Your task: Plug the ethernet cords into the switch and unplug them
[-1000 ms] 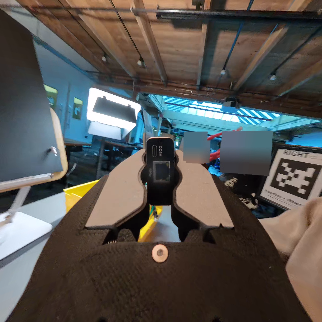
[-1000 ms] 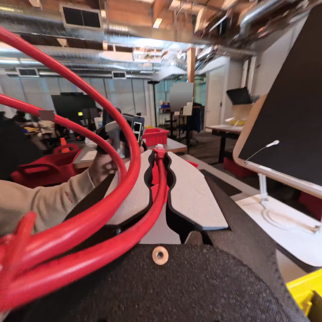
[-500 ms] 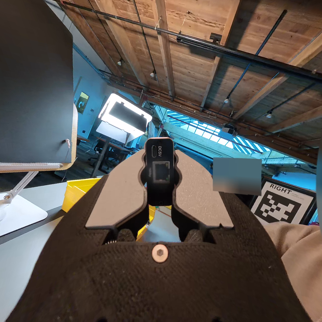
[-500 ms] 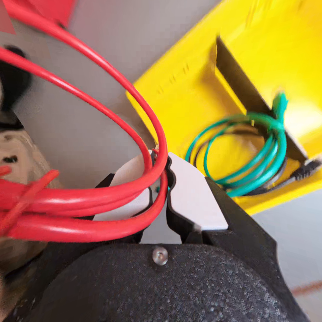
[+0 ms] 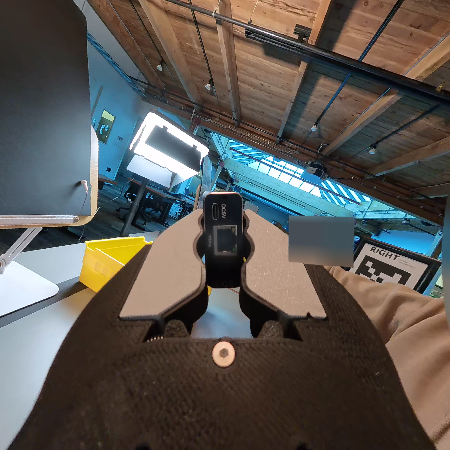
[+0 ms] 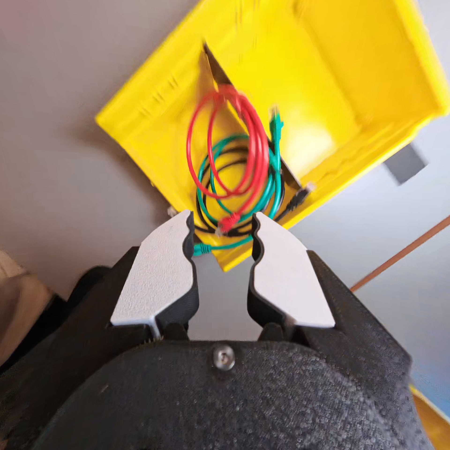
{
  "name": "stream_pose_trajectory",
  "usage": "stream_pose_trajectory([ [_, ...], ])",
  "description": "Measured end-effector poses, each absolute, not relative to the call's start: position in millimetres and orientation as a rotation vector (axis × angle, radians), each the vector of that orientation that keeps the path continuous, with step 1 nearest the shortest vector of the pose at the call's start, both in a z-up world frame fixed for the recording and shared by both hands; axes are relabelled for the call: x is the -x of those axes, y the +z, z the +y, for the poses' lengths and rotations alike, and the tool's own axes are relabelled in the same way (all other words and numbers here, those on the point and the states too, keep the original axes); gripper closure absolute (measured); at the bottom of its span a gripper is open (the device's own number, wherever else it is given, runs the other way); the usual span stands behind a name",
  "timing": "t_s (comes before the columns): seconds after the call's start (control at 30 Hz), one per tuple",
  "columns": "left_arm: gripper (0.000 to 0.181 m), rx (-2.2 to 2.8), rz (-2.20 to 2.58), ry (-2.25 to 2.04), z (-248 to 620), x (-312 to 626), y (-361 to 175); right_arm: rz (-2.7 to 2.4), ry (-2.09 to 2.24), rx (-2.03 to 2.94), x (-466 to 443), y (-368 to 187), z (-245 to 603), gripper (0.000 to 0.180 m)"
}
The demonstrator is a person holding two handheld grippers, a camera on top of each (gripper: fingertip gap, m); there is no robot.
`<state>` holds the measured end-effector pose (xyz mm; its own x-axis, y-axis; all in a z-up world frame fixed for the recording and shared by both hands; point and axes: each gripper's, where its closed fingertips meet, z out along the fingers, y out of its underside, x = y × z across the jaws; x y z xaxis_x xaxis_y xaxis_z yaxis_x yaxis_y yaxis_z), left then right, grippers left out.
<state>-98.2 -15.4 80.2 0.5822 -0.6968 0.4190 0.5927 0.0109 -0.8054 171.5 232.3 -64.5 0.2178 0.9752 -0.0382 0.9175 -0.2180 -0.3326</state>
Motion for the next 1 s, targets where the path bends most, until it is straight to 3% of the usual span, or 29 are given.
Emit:
stream_pose_trajectory([
  [0.23,0.155,1.282,0.056,-1.009,2.4,85.7,60.2,-1.746,0.493,1.461,-71.5,15.9,149.8,0.12],
  [0.53,0.155,1.535,-0.052,-1.127,37.5,29.2,-3.9,-1.962,0.316,0.938,16.1,-15.4,33.5,0.104],
  [0.63,0.155,1.577,-0.048,-1.167,41.3,12.9,-17.1,-2.032,0.279,0.95,30.7,-40.4,28.4,0.102],
  [0.7,0.155,1.613,-0.045,-1.147,43.3,8.0,-24.9,-2.039,0.203,0.942,35.6,-49.3,33.8,0.116],
  [0.8,0.154,1.635,-0.051,-1.117,46.2,10.7,-29.9,-2.089,0.242,0.981,33.3,-53.0,36.5,0.117],
  [0.87,0.133,1.616,-0.037,-1.068,46.9,19.5,-24.8,-2.088,0.261,1.032,28.2,-46.9,50.8,0.117],
  [1.0,0.128,1.581,0.017,-0.959,40.4,43.4,-7.3,-2.022,0.292,1.261,6.7,-26.2,122.5,0.117],
])
